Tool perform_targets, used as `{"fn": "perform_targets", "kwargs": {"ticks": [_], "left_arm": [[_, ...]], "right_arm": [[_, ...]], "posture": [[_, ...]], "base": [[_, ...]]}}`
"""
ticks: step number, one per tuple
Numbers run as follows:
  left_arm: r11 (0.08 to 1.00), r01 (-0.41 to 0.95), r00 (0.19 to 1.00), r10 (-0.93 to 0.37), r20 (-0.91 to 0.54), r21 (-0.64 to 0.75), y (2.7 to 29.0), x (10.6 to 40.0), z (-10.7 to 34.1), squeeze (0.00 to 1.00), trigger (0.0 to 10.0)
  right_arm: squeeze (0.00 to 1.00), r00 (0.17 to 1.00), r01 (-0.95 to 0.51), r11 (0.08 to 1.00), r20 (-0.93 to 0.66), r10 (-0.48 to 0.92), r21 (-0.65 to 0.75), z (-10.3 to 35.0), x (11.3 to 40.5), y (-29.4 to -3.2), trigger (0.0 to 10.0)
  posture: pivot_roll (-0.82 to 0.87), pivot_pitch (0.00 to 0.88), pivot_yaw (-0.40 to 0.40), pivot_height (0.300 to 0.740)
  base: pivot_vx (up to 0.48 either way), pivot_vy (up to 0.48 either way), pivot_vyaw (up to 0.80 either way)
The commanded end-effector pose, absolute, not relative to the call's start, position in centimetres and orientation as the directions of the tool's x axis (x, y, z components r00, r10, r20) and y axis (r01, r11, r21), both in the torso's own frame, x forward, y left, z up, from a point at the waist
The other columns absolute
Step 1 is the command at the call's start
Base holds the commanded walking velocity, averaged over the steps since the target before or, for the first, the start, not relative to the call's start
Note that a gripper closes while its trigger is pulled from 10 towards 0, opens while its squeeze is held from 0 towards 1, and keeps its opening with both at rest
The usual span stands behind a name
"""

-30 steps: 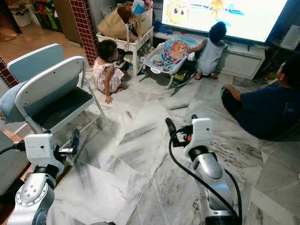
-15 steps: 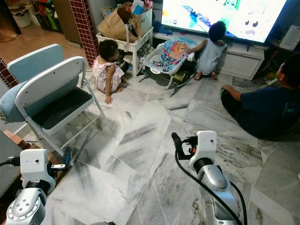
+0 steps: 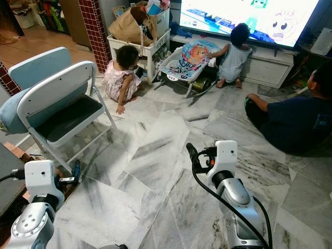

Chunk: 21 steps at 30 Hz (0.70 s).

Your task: Restocking fridge

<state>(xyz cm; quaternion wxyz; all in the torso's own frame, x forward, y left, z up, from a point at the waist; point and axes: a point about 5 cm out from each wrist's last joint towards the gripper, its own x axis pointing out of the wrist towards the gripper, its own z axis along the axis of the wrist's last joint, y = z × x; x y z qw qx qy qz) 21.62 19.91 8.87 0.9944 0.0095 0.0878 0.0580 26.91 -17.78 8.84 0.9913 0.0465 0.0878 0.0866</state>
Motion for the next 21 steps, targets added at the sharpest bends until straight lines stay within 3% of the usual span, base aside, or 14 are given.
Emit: {"fn": "perform_targets", "kwargs": {"ticks": [1,4,5,6,7,8,9,10,14,16,18,21], "left_arm": [[0.992,-0.104,0.986,0.111,-0.126,0.065,20.0,21.5,9.7,0.0,0.0],[0.988,-0.094,0.986,0.11,-0.129,0.121,19.9,21.5,9.8,0.0,0.0],[0.989,-0.082,0.983,0.101,-0.155,0.123,19.7,21.4,9.4,0.0,1.0],[0.989,-0.077,0.98,0.098,-0.171,0.126,19.6,21.4,9.2,0.0,4.0],[0.989,-0.078,0.979,0.099,-0.176,0.125,19.6,21.4,9.2,0.0,4.0],[0.99,-0.081,0.978,0.101,-0.181,0.112,19.6,21.4,9.1,0.0,10.0],[0.99,-0.081,0.978,0.101,-0.181,0.112,19.6,21.4,9.1,0.0,10.0],[0.986,-0.111,0.976,0.132,-0.176,0.122,19.8,21.3,9.2,1.0,10.0],[0.981,-0.145,0.971,0.166,-0.173,0.127,20.1,21.2,9.3,1.0,10.0],[0.977,-0.18,0.962,0.199,-0.185,0.114,20.5,20.8,9.1,1.0,10.0],[0.976,-0.188,0.96,0.205,-0.189,0.108,20.5,20.7,9.1,1.0,10.0],[0.973,-0.208,0.951,0.225,-0.211,0.102,20.8,20.0,8.7,1.0,10.0]], "right_arm": [[0.0,0.972,-0.159,0.982,-0.161,0.174,0.1,9.2,27.0,-18.0,0.0],[0.0,0.972,-0.16,0.982,-0.158,0.175,0.106,9.2,26.9,-17.9,0.0],[0.0,0.97,-0.166,0.981,-0.162,0.18,0.097,9.0,26.8,-17.8,1.5],[0.0,0.97,-0.161,0.984,-0.172,0.172,0.074,8.9,26.6,-17.8,6.4],[0.0,0.971,-0.153,0.986,-0.176,0.162,0.065,8.9,26.6,-17.8,6.4],[1.0,0.972,-0.143,0.986,-0.176,0.156,0.083,8.9,26.5,-17.9,10.0],[1.0,0.972,-0.143,0.986,-0.176,0.156,0.083,8.9,26.5,-17.9,10.0],[1.0,0.973,-0.142,0.986,-0.174,0.155,0.084,8.9,26.4,-17.9,10.0],[1.0,0.973,-0.118,0.992,-0.196,0.122,0.036,8.7,26.3,-18.1,10.0],[1.0,0.976,-0.005,0.993,-0.215,-0.02,-0.116,8.1,26.3,-18.9,10.0],[1.0,0.977,-0.006,0.993,-0.214,-0.019,-0.117,8.1,26.2,-18.8,10.0],[1.0,0.975,-0.113,0.986,-0.203,0.087,-0.121,8.6,25.8,-17.8,10.0]], "posture": [[-0.01,0.103,0.028,0.74],[-0.01,0.106,0.031,0.74],[-0.01,0.109,0.033,0.74],[-0.01,0.109,0.033,0.74],[-0.01,0.109,0.033,0.74],[-0.01,0.109,0.033,0.74],[-0.01,0.109,0.033,0.74],[-0.01,0.116,0.034,0.74],[-0.01,0.12,0.032,0.74],[-0.01,0.12,0.028,0.74],[-0.01,0.118,0.027,0.74],[-0.01,0.109,0.027,0.74]], "base": [[0.0,0.0,0.0],[0.0,0.0,0.0],[0.0,0.0,0.0],[0.0,0.0,0.0],[0.0,0.0,0.0],[0.0,0.0,0.0],[0.0,0.0,0.0],[0.0,0.0,0.0],[0.0,0.0,0.0],[0.0,0.0,0.0],[0.0,0.0,0.0],[0.0,0.0,0.0]]}}
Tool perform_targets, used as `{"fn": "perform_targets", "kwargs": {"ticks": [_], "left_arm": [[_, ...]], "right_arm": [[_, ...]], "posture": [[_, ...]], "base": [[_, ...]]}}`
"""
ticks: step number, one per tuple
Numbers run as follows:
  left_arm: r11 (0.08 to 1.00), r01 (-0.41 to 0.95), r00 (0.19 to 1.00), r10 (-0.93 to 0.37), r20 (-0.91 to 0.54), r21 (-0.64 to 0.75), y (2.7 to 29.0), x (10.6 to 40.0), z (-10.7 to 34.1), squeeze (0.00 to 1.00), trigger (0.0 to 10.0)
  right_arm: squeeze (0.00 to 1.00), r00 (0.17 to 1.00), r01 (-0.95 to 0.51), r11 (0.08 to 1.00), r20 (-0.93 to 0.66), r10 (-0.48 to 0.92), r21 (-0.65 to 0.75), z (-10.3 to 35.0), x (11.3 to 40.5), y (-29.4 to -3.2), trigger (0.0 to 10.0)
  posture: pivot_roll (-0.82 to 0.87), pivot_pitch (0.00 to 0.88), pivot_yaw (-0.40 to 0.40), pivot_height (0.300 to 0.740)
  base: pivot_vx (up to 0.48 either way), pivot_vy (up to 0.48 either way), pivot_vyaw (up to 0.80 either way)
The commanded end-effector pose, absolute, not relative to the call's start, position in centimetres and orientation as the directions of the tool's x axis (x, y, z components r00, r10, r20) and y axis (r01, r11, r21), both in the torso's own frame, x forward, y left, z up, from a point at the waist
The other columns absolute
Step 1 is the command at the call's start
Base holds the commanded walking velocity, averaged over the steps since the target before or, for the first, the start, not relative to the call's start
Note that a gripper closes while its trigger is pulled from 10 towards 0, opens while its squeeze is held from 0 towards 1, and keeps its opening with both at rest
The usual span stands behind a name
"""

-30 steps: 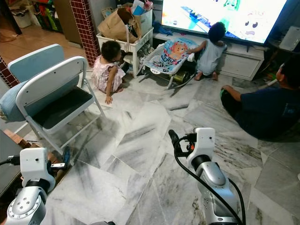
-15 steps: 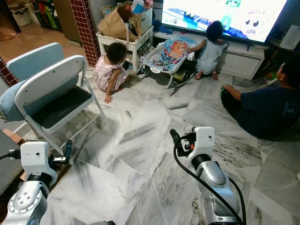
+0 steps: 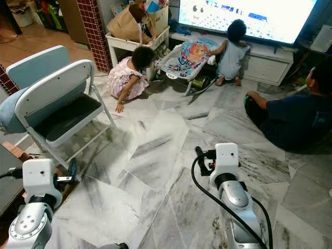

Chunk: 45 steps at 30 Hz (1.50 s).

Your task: Restocking fridge

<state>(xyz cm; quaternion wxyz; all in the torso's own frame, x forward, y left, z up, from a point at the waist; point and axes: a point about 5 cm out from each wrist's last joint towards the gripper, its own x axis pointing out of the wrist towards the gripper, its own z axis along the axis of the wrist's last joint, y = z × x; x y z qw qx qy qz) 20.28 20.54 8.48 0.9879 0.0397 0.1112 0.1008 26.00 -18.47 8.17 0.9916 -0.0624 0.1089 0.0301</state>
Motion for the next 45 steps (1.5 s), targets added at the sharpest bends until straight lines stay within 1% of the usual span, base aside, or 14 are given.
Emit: {"fn": "perform_targets", "kwargs": {"ticks": [1,5,12,18,19,22,23,24,25,30,33,37,43,45], "left_arm": [[0.973,-0.209,0.95,0.226,-0.214,0.1,20.8,19.9,8.6,1.0,10.0],[0.974,-0.208,0.95,0.223,-0.219,0.092,20.5,19.5,8.4,1.0,10.0],[0.978,-0.197,0.961,0.206,-0.186,0.066,20.1,19.2,8.8,1.0,10.0],[0.979,-0.186,0.961,0.199,-0.194,0.081,20.0,18.9,8.5,1.0,10.0],[0.981,-0.171,0.96,0.186,-0.208,0.087,20.0,18.9,8.5,1.0,10.0],[0.983,-0.16,0.958,0.176,-0.226,0.087,20.0,19.1,8.5,1.0,10.0],[0.983,-0.156,0.958,0.174,-0.229,0.096,20.1,19.3,8.6,0.38,10.0],[0.983,-0.152,0.958,0.172,-0.23,0.101,20.1,19.4,8.5,0.38,10.0],[0.983,-0.158,0.957,0.176,-0.231,0.097,20.2,19.5,8.5,0.0,10.0],[0.982,-0.17,0.957,0.186,-0.224,0.087,20.1,19.8,8.6,0.0,10.0],[0.983,-0.162,0.958,0.179,-0.226,0.089,19.9,19.9,8.7,0.0,10.0],[0.982,-0.164,0.956,0.183,-0.231,0.097,20.1,19.9,8.7,0.0,10.0],[0.98,-0.172,0.954,0.192,-0.229,0.102,20.2,20.1,8.8,0.0,10.0],[0.98,-0.17,0.955,0.19,-0.229,0.101,20.1,20.2,8.7,0.0,10.0]], "right_arm": [[1.0,0.976,-0.116,0.987,-0.195,0.094,-0.108,8.7,25.6,-17.8,10.0],[1.0,0.982,-0.089,0.996,-0.165,0.092,0.027,8.7,25.2,-18.2,10.0],[1.0,0.991,-0.03,0.999,-0.13,0.031,0.012,9.3,25.9,-19.3,10.0],[1.0,0.984,-0.072,0.997,-0.165,0.072,0.008,8.8,25.6,-18.8,10.0],[0.0,0.979,-0.1,0.994,-0.175,0.105,0.036,8.8,25.5,-18.4,10.0],[0.0,0.981,-0.107,0.994,-0.158,0.109,0.023,9.0,25.6,-18.2,10.0],[0.0,0.983,-0.078,0.997,-0.169,0.073,-0.021,8.9,25.8,-18.4,10.0],[0.0,0.983,-0.063,0.997,-0.176,0.055,-0.041,8.8,25.8,-18.5,10.0],[0.0,0.981,-0.045,0.999,-0.191,0.042,-0.011,8.6,25.9,-18.6,10.0],[0.0,0.977,0.009,0.993,-0.212,-0.035,-0.119,8.5,26.3,-19.2,10.0],[0.0,0.985,0.01,0.994,-0.17,-0.029,-0.109,8.7,26.7,-19.1,10.0],[0.0,0.979,-0.05,0.998,-0.193,0.056,0.036,8.6,26.1,-18.5,10.0],[0.0,0.976,-0.039,0.999,-0.215,0.034,-0.016,8.5,26.2,-18.6,10.0],[0.0,0.973,-0.004,0.994,-0.23,-0.021,-0.105,8.2,26.5,-18.9,10.0]], "posture": [[-0.01,0.107,0.028,0.74],[-0.01,0.1,0.032,0.74],[-0.01,0.101,0.029,0.74],[-0.01,0.096,0.027,0.74],[-0.01,0.1,0.031,0.74],[-0.01,0.104,0.033,0.74],[-0.01,0.113,0.036,0.74],[-0.01,0.113,0.036,0.74],[-0.01,0.112,0.034,0.74],[-0.01,0.108,0.034,0.74],[-0.01,0.11,0.031,0.74],[-0.01,0.11,0.032,0.74],[-0.01,0.113,0.031,0.74],[-0.01,0.11,0.032,0.74]], "base": [[0.0,0.0,0.0],[0.0,0.0,0.0],[0.0,0.0,0.0],[0.0,0.0,0.0],[0.0,0.0,0.0],[0.0,0.0,0.0],[0.0,0.0,0.0],[0.0,0.0,0.0],[0.0,0.0,0.0],[0.0,0.13,0.0],[0.0,0.347,0.0],[0.0,0.345,0.0],[0.0,0.423,0.0],[0.0,0.433,0.0]]}}
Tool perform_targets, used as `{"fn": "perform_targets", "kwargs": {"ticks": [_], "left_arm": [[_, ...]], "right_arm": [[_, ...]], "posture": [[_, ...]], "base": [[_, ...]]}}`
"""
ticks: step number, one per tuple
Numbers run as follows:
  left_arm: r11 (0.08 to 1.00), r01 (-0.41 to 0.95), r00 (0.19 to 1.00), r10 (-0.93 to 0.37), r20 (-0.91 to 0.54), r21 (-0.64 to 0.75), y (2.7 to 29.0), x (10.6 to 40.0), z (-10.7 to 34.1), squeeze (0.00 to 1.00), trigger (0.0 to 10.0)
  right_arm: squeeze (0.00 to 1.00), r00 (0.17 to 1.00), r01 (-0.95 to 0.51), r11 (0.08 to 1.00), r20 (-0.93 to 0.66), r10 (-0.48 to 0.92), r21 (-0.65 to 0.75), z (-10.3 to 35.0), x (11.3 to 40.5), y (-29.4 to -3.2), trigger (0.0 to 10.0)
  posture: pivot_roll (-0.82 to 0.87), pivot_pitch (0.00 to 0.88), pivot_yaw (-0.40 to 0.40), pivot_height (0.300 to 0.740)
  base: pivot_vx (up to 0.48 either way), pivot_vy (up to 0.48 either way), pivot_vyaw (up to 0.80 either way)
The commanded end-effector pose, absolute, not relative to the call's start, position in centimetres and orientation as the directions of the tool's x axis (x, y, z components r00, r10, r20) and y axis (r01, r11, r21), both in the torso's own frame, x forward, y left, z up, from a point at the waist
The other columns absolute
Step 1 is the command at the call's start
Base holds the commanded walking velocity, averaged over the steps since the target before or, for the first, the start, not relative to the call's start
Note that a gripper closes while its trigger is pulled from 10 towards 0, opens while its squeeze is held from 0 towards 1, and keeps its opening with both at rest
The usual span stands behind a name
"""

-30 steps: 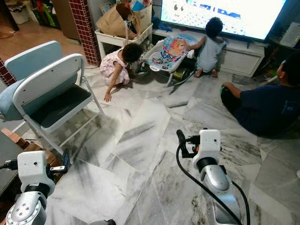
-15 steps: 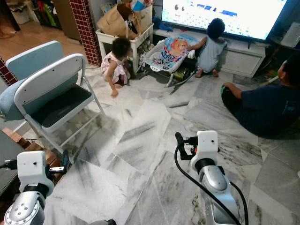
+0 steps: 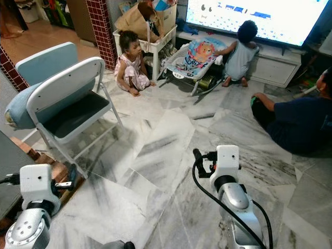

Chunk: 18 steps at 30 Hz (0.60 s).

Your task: Restocking fridge

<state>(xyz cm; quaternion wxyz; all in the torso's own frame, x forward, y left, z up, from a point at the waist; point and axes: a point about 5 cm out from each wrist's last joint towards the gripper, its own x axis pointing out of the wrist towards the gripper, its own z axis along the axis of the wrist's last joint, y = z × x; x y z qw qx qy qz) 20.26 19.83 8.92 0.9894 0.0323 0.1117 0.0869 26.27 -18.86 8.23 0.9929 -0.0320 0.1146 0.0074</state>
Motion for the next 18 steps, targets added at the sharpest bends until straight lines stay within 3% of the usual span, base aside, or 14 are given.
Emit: {"fn": "perform_targets", "kwargs": {"ticks": [1,8,18], "left_arm": [[0.98,-0.17,0.955,0.19,-0.229,0.101,20.1,20.18,8.75,0.0,10.0],[0.982,-0.16,0.959,0.179,-0.221,0.101,19.88,20.73,9.05,0.0,10.0],[0.983,-0.148,0.959,0.169,-0.228,0.108,20.18,20.88,8.96,0.0,10.0]], "right_arm": [[0.0,0.973,-0.004,0.994,-0.23,-0.021,-0.105,8.24,26.55,-18.88,10.0],[0.0,0.973,-0.047,0.999,-0.228,0.047,0.005,8.41,26.88,-18.22,10.0],[0.0,0.98,-0.05,0.999,-0.191,0.048,-0.006,8.89,27.53,-18.24,10.0]], "posture": [[-0.01,0.11,0.032,0.74],[0.0,0.112,0.04,0.74],[-0.01,0.093,0.05,0.74]], "base": [[0.0,0.431,0.0],[0.0,0.438,0.0],[0.0,0.443,0.0]]}}
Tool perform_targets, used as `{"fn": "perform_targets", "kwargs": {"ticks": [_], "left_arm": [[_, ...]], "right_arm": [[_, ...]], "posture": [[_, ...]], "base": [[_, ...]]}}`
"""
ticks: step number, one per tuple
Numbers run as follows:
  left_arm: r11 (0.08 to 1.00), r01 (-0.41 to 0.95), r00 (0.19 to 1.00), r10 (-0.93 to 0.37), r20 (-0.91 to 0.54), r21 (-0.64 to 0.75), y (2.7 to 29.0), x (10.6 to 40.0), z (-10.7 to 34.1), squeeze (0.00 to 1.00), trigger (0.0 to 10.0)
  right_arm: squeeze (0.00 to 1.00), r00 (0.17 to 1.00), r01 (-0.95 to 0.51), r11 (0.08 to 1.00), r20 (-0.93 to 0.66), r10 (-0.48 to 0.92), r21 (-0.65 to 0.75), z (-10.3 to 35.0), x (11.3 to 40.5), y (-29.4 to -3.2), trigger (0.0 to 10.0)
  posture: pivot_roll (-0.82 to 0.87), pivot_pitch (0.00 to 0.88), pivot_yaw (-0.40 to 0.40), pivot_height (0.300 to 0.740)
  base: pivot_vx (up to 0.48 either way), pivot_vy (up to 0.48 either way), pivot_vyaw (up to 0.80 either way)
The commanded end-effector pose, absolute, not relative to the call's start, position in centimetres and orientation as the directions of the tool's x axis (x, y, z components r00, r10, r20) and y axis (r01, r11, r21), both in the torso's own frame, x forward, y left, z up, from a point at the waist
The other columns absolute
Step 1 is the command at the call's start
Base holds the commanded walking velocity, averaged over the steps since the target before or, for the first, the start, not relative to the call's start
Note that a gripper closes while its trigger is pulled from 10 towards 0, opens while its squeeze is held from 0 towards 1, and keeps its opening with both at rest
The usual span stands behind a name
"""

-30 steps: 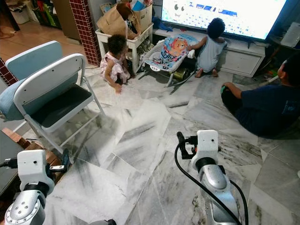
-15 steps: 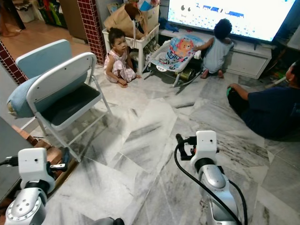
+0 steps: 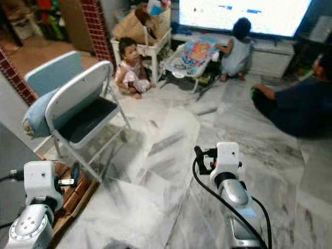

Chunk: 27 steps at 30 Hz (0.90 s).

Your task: Restocking fridge

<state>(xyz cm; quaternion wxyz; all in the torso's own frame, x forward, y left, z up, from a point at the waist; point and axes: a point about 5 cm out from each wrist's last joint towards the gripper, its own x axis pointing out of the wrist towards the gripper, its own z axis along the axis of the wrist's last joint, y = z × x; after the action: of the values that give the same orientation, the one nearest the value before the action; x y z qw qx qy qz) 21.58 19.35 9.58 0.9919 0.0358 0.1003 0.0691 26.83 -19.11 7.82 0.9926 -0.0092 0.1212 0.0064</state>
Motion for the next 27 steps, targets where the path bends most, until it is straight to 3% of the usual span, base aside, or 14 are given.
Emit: {"fn": "perform_targets", "kwargs": {"ticks": [1,16,27], "left_arm": [[0.983,-0.145,0.959,0.167,-0.227,0.109,20.1,21.0,8.9,0.0,10.0],[0.983,-0.163,0.966,0.176,-0.188,0.084,19.6,21.7,9.5,0.0,10.0],[0.983,-0.177,0.967,0.182,-0.178,0.049,18.8,21.3,9.1,0.0,10.0]], "right_arm": [[0.0,0.981,-0.043,0.999,-0.187,0.042,0.0,9.0,27.7,-18.4,10.0],[0.0,0.98,-0.079,0.996,-0.181,0.084,0.037,9.0,28.0,-17.7,10.0],[0.0,0.97,-0.116,0.992,-0.209,0.124,0.05,8.3,27.5,-17.5,10.0]], "posture": [[-0.01,0.093,0.05,0.74],[0.01,0.103,-0.007,0.74],[0.01,0.093,-0.028,0.74]], "base": [[0.0,0.442,0.0],[0.0,0.439,0.0],[0.0,0.0,0.0]]}}
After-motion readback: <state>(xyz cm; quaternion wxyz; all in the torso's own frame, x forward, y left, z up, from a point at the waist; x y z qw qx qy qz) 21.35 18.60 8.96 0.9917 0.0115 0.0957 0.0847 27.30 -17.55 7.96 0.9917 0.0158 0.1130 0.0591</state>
